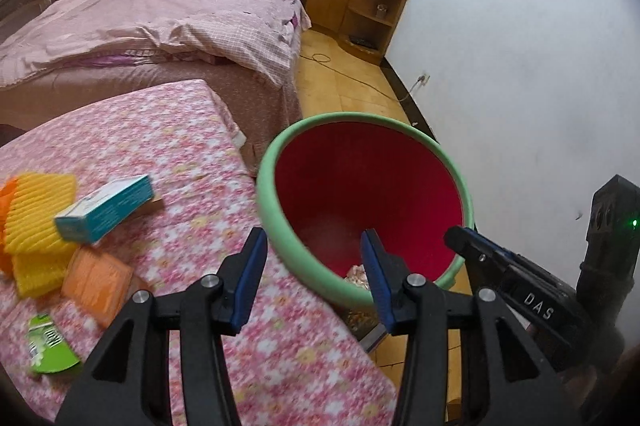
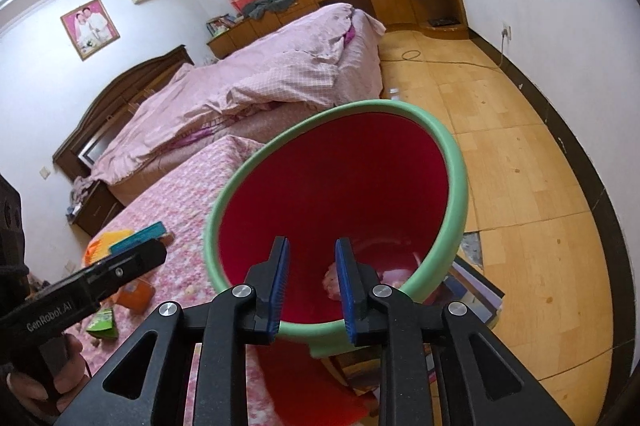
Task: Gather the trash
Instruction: 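Carry both tissues over the red bin and open both grippers, then grasp the green snack wrapper with the left gripper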
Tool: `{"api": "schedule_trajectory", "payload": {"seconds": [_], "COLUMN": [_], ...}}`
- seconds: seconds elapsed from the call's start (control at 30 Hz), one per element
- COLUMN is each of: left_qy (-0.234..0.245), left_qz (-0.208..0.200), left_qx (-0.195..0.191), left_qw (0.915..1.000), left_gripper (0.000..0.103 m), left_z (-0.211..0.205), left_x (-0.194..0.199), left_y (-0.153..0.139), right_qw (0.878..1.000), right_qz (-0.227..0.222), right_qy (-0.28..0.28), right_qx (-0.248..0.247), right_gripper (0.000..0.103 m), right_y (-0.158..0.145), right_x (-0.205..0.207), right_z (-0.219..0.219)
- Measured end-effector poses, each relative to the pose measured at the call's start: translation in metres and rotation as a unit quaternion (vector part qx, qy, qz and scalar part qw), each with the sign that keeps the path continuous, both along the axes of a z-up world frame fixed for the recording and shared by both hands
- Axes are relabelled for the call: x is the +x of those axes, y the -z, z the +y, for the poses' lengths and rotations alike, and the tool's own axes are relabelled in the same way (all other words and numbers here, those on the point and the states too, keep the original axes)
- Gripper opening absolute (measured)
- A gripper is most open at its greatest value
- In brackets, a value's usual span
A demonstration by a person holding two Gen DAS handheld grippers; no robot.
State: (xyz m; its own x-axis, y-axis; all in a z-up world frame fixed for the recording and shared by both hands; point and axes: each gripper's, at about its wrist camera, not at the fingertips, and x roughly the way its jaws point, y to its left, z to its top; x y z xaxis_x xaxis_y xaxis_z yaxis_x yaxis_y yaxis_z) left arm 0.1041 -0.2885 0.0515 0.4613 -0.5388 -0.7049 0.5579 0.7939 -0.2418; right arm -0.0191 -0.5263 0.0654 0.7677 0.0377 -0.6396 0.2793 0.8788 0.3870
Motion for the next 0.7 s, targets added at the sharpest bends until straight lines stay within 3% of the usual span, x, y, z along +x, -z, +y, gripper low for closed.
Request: {"api": "schedule_trajectory", "payload": {"seconds": [0.13,0.7], "left_qy": [-0.015,-0.11], "left_qz": [-0.007,-0.016], "left_qx": [0.0,0.003], "left_qw": [0.9999,0.9938], "left_gripper": [0.049,0.049], "left_z": [0.019,0.125], "left_x": [-0.007,-0.026], "left_y": [-0.006,-0.01], "right_qw": [1.0,0.998], "right_qz": [-0.012,-0.036], "right_qy": [-0.009,-0.05], "right_qx": [0.0,-0.002], "right_gripper": [0.038,0.044], "right_y": [-0.007,-0.024], "right_x": [-0.005,-0.021], "right_z": [0.01,0.069]}}
